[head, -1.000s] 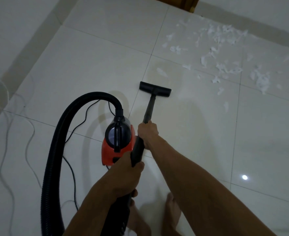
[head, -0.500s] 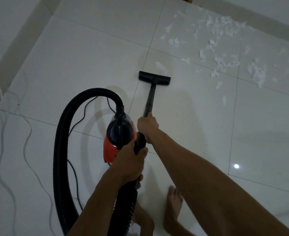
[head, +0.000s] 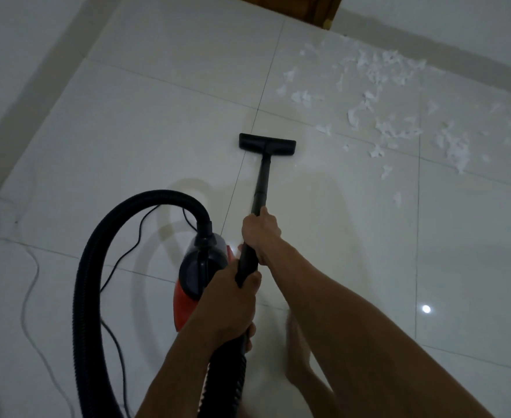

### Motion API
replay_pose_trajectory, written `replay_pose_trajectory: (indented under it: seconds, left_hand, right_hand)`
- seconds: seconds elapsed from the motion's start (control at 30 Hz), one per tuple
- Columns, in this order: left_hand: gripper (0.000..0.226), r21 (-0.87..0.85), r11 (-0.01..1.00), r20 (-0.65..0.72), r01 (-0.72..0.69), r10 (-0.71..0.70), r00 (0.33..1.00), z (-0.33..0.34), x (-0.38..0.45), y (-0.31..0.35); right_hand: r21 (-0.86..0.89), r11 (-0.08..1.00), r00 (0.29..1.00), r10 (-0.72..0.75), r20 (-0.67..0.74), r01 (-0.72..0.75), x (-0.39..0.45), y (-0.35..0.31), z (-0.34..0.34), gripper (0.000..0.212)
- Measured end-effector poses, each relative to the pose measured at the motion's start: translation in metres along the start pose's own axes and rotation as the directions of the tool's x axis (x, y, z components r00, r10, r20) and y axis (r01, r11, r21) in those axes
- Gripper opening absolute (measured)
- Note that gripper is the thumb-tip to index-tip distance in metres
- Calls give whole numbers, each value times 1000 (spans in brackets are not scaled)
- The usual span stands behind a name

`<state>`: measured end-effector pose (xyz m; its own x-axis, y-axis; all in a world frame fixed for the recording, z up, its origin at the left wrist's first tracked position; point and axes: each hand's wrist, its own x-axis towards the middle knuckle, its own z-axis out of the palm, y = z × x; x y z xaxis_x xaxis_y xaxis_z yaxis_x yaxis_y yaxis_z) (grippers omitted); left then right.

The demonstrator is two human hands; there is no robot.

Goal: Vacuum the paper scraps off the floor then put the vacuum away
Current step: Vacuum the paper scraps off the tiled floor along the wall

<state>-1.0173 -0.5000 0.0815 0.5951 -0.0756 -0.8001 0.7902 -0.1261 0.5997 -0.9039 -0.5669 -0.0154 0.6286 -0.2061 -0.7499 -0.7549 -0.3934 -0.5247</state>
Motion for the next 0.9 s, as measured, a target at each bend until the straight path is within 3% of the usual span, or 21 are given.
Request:
replay_pose_trajectory:
  seconds: [0.23, 0.4, 0.57, 0.77, 0.9]
  left_hand:
    - [24, 145, 988, -53, -49, 57, 997, 0, 47, 68]
    - [39, 149, 989, -83, -3, 15, 996, -4, 78, 130]
    - [38, 156, 988, -89, 17, -3, 996, -14, 115, 179]
    - [30, 463, 887, -78, 5, 35, 996, -29, 163, 226]
    - [30, 565, 824, -96, -30, 102, 990, -36, 196, 254]
  right_hand:
    - [89, 994, 998, 55, 18, -56, 54, -55, -27, 51]
    - [100, 992, 996, 68, 52, -73, 94, -105, -47, 47]
    - [133, 988, 995, 74, 60, -81, 129, -153, -61, 50]
    - [188, 978, 995, 83, 51, -91, 166, -199, -70, 57]
    - [191, 978, 996, 77, 46, -85, 198, -234, -79, 58]
